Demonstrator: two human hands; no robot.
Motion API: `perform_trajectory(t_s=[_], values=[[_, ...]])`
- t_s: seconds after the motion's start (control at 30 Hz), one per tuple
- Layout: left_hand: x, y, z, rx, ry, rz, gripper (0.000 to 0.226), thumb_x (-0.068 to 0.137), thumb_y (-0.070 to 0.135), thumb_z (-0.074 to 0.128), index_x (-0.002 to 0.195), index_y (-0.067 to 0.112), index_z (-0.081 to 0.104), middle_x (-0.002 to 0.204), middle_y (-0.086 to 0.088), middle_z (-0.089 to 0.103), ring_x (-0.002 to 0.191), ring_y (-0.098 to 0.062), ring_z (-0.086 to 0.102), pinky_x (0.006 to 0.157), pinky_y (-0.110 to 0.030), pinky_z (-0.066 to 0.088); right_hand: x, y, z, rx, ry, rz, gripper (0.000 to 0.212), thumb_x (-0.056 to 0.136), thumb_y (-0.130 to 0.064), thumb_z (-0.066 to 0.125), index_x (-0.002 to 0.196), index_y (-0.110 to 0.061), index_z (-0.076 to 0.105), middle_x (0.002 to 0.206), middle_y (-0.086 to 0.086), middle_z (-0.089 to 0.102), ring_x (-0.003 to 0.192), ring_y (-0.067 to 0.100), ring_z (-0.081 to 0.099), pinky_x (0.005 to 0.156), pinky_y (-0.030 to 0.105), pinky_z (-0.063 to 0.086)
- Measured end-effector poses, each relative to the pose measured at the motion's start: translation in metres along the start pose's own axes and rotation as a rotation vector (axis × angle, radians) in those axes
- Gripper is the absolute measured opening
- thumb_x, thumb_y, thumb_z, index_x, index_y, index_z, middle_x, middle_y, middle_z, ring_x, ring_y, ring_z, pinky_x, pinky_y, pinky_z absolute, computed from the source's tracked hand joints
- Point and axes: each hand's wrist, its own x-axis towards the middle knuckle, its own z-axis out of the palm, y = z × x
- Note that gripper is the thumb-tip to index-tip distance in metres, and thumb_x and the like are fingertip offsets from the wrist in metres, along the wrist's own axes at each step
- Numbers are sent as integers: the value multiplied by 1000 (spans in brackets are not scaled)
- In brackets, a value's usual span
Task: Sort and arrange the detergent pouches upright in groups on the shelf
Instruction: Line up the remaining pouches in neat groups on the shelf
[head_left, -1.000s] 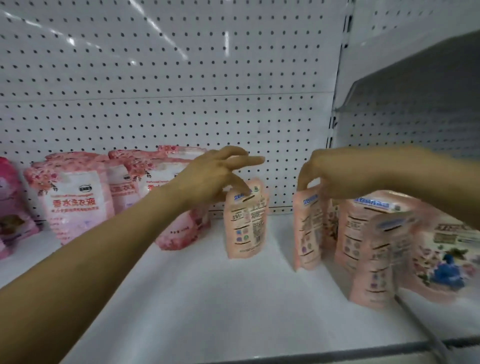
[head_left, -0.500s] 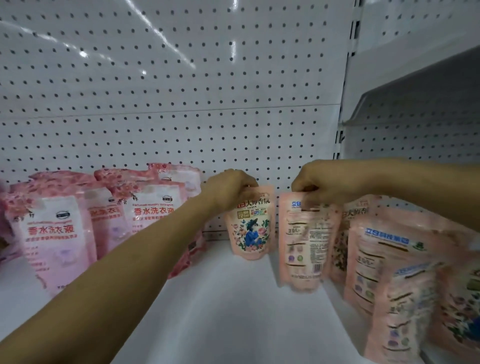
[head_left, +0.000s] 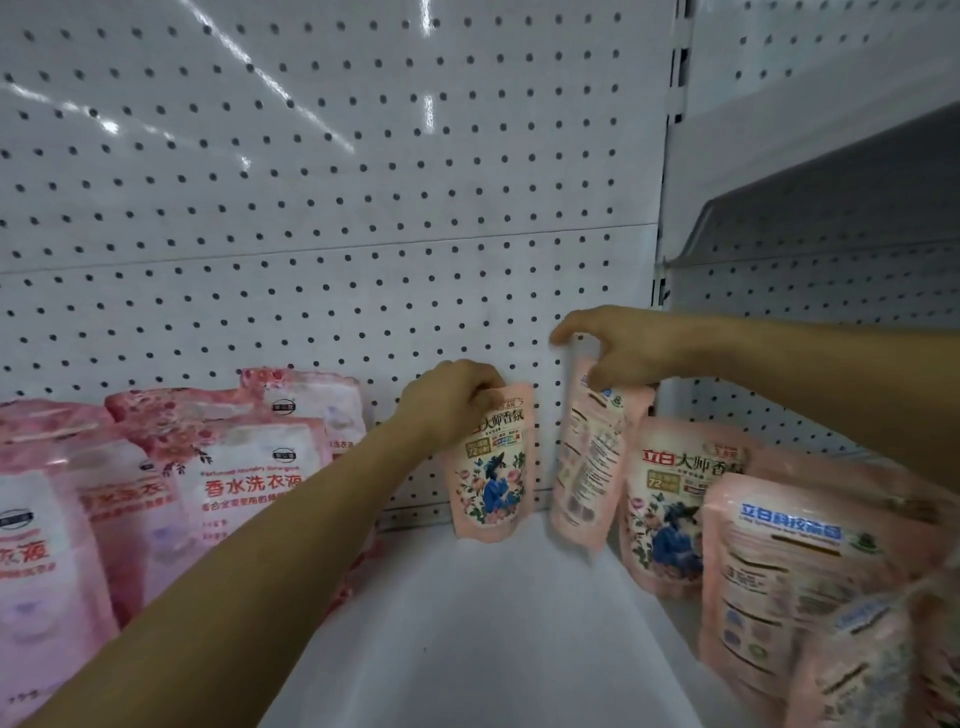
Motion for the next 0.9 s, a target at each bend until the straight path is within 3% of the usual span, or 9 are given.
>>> perform_trajectory(t_s=[0.07, 0.13, 0.23, 0.4, 0.53, 0.6, 0.7, 0.77, 0.9], values=[[-1, 1, 1, -35, 15, -8, 15, 99, 29, 53, 101, 25, 67, 91, 9, 67, 86, -15, 64, 78, -35, 53, 3, 2, 6, 98, 4, 97, 36, 86, 0, 54, 119, -15, 60, 111, 12, 60, 68, 30, 72, 53, 33, 56], [-3, 2, 1, -50, 26, -9, 14, 98, 30, 53, 102, 27, 67, 93, 10, 69, 87, -14, 65, 79, -33, 52, 7, 2, 8, 241, -27, 221, 18, 90, -1, 53, 102, 4, 65, 85, 22, 72, 53, 28, 69, 46, 27, 53], [-4, 5, 3, -69, 37, -6, 16, 99, 31, 53, 100, 28, 68, 91, 11, 70, 85, -12, 66, 75, -31, 51, 12, 6, 6, 336, -105, 327, 28, 94, -3, 41, 97, 14, 64, 82, 21, 75, 68, 27, 72, 58, 28, 53], [-3, 8, 8, -93, 69, -32, 17, 98, 31, 54, 101, 29, 70, 92, 11, 72, 87, -12, 66, 75, -31, 50, 19, 9, 11, 239, -111, 351, 11, 83, 2, 68, 92, 8, 70, 67, 11, 75, 61, 17, 70, 63, 27, 56], [-3, 10, 10, -58, 96, -51, 18, 97, 33, 53, 104, 30, 69, 96, 11, 72, 90, -13, 66, 74, -31, 49, 22, 11, 14, 312, -52, 357, 19, 95, -2, 52, 101, 13, 62, 88, 21, 74, 70, 26, 70, 78, 39, 59], [-4, 12, 10, 16, 142, -55, 18, 97, 31, 53, 108, 30, 67, 100, 10, 71, 92, -14, 65, 74, -30, 48, 17, 9, 12, 294, -61, 349, 22, 95, -6, 54, 105, 12, 62, 91, 21, 74, 76, 28, 71, 77, 38, 59], [-14, 21, 11, 177, 366, 62, 25, 94, 29, 58, 118, 27, 64, 110, 7, 67, 101, -16, 58, 77, -31, 43, -1, 5, 3, 234, -55, 295, 25, 95, -13, 57, 112, 4, 63, 93, 17, 75, 85, 28, 71, 76, 35, 57], [-29, 39, 15, 54, 442, 146, 31, 93, 31, 61, 124, 27, 62, 110, 8, 65, 102, -12, 56, 81, -29, 43, -20, 3, -8, 171, 15, 202, 25, 95, -17, 57, 117, -8, 62, 94, 11, 74, 85, 23, 70, 75, 33, 54], [-52, 87, 37, -483, 166, 101, 51, 91, 29, 67, 139, 25, 48, 125, 8, 60, 112, -6, 55, 95, -28, 48, -71, 4, -29, 25, 80, 61, 23, 96, -33, 56, 112, -20, 66, 99, -3, 71, 92, 13, 66, 81, 31, 52]])
